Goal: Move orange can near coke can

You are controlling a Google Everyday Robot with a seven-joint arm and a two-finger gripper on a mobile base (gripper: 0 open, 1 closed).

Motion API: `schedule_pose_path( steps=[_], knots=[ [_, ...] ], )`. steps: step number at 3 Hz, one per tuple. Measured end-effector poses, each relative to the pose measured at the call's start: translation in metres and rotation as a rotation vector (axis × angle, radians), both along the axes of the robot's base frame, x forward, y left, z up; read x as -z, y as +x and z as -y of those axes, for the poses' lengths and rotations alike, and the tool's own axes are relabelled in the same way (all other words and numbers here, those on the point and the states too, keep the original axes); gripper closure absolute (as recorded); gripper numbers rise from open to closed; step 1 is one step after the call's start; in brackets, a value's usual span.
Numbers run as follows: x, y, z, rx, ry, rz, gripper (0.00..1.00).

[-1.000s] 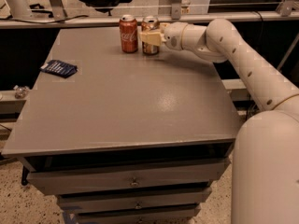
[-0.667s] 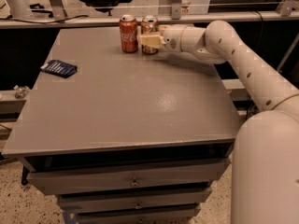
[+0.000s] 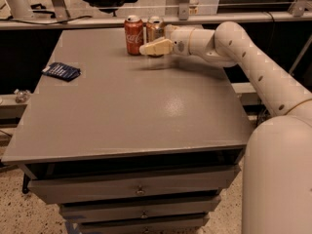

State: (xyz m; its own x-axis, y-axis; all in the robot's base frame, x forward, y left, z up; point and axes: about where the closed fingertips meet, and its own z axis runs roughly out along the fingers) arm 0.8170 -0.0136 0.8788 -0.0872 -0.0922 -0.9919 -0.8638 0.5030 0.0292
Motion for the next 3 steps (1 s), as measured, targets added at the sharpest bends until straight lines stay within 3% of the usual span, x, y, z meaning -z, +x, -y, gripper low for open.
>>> schedule_pose_path(
  steps=[1,3],
  knots=[
    [-0.005,-0.011,0.011,-0.02,-0.004,0.008,0.0],
    [-0.027,-0.062,0.079,-0.054,-0.032,0.081,0.0]
  ],
)
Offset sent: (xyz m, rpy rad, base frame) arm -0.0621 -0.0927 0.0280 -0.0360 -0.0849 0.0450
